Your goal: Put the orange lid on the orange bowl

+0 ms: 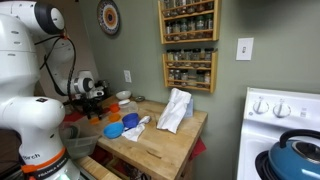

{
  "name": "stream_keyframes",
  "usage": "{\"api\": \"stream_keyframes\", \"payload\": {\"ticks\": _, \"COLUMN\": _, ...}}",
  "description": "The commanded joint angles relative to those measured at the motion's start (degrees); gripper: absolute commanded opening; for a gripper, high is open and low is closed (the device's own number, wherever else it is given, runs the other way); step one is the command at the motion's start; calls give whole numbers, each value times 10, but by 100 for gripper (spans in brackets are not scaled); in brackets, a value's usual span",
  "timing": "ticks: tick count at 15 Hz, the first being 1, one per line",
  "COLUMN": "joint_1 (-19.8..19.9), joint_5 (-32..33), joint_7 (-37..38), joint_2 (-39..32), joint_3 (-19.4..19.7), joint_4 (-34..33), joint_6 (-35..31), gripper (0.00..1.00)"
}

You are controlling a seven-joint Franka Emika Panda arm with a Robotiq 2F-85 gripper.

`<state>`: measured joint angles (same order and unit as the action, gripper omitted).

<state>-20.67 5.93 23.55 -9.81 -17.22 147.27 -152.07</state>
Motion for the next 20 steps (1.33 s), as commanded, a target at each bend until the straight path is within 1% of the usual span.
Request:
{"api": "stream_keyframes", "payload": {"ticks": 1, "joint_1": -13, "joint_5": 13, "joint_7": 21, "joint_2": -19, "joint_3": 16, "joint_4": 3, "joint_6": -28, "gripper": 100}}
{"api": "stream_keyframes", "payload": {"ticks": 7, "joint_1": -16, "joint_5": 1, "joint_7": 10, "joint_2": -37, "joint_3": 21, "joint_4": 2, "joint_6": -51, "gripper": 100}}
{"api": "stream_keyframes", "payload": {"ticks": 12, "joint_1": -19, "joint_5": 3, "joint_7": 13, "joint_2": -34, "joint_3": 25, "joint_4": 2, "joint_6": -47, "gripper": 100}}
{"api": "stream_keyframes", "payload": {"ticks": 15, "joint_1": -19, "joint_5": 4, "joint_7": 12, "joint_2": -30, "joint_3": 26, "joint_4": 3, "joint_6": -44, "gripper": 98}}
{"api": "stream_keyframes", "payload": {"ticks": 18, "joint_1": -19, "joint_5": 4, "joint_7": 10, "joint_2": -28, "joint_3": 26, "joint_4": 4, "joint_6": -44, "gripper": 93}}
{"api": "stream_keyframes", "payload": {"ticks": 19, "joint_1": -17, "joint_5": 1, "joint_7": 8, "joint_2": -27, "joint_3": 25, "joint_4": 4, "joint_6": -43, "gripper": 88}}
{"api": "stream_keyframes", "payload": {"ticks": 20, "joint_1": -17, "joint_5": 1, "joint_7": 9, "joint_2": -27, "joint_3": 25, "joint_4": 4, "joint_6": -43, "gripper": 89}}
